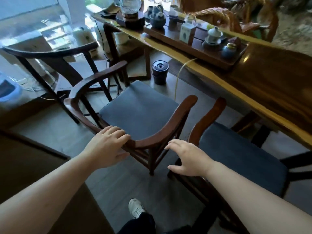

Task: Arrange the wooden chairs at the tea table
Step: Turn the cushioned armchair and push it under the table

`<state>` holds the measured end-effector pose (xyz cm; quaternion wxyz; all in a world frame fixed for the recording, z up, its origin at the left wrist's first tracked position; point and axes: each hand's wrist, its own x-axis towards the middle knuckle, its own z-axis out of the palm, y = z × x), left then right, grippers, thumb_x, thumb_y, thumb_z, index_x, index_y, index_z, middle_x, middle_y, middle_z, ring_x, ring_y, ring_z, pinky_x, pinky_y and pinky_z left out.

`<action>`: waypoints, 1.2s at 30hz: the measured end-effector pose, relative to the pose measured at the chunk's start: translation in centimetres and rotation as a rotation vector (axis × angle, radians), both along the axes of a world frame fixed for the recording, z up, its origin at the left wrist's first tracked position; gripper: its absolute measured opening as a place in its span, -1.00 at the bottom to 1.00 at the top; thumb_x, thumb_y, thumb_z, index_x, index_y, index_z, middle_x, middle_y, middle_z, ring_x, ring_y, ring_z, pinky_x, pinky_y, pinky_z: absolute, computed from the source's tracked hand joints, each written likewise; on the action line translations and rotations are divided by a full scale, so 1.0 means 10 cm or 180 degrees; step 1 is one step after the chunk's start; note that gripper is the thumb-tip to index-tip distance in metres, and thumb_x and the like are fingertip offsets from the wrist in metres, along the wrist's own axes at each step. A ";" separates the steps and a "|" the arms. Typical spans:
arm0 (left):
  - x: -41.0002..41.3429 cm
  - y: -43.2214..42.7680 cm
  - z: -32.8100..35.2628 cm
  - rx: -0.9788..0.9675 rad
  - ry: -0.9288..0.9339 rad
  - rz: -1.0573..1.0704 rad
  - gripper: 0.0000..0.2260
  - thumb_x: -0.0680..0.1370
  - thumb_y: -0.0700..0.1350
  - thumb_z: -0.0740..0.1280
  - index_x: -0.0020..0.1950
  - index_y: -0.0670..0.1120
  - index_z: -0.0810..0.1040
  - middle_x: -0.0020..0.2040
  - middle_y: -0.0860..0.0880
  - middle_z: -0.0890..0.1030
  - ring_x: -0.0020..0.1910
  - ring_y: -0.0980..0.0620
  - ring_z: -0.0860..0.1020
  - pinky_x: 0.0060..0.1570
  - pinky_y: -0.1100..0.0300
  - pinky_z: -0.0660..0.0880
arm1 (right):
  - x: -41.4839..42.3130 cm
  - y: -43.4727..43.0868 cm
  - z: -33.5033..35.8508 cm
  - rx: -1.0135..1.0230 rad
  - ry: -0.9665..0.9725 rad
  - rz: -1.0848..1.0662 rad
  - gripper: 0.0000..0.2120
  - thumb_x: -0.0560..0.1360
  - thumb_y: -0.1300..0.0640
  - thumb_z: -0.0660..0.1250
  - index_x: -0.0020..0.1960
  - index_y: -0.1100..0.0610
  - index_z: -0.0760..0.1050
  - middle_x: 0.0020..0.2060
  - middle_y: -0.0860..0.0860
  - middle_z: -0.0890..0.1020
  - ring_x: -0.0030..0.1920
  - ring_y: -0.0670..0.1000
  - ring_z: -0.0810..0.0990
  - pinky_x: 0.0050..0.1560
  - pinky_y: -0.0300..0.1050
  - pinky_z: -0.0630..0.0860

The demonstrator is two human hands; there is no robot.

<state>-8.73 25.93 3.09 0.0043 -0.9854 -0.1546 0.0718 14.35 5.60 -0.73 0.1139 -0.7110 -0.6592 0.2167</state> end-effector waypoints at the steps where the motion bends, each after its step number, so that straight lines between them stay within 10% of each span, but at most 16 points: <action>1: -0.03 0.12 -0.03 0.0017 0.0061 -0.0001 -0.47 0.37 0.21 0.45 0.24 -0.04 0.55 0.14 -0.06 0.62 0.19 -0.15 0.53 0.23 -0.06 0.43 | 0.00 0.14 -0.02 -0.0029 -0.0025 0.0034 -0.44 0.42 -0.14 0.43 0.34 0.02 0.39 0.32 -0.02 0.45 0.31 0.02 0.41 0.30 0.00 0.37; 16: 0.15 0.88 -0.53 0.0094 0.1018 0.0012 -0.36 0.40 0.27 0.36 0.40 0.04 0.35 0.37 -0.01 0.42 0.43 -0.12 0.26 0.41 -0.11 0.16 | 0.62 1.75 -0.79 -0.1339 -0.0966 0.1147 -0.13 0.16 -0.60 0.22 0.26 -0.04 0.39 0.17 0.00 0.50 0.20 0.09 0.44 0.20 0.07 0.38; 27: 0.14 1.03 -0.79 -0.0314 0.1369 -0.0101 -0.84 0.54 -0.03 0.19 0.10 0.04 0.47 -0.04 0.08 0.60 -0.12 -0.01 0.58 -0.05 0.03 0.53 | 0.83 2.13 -1.13 -0.1628 -0.1019 0.1886 -0.21 0.13 -0.71 0.01 -0.29 0.02 0.44 -0.43 -0.09 0.50 -0.30 0.09 0.51 -0.34 -0.08 0.38; 36: 0.11 1.05 -0.83 -0.0255 0.1303 -0.0198 -0.86 0.54 -0.03 0.19 0.05 0.04 0.48 -0.07 0.08 0.63 -0.11 0.00 0.61 -0.05 0.03 0.54 | 0.79 2.09 -1.17 -0.1671 -0.0969 0.1715 -0.04 0.09 -0.72 -0.01 0.00 0.04 0.58 -0.14 0.00 0.67 -0.08 0.13 0.60 -0.12 -0.04 0.53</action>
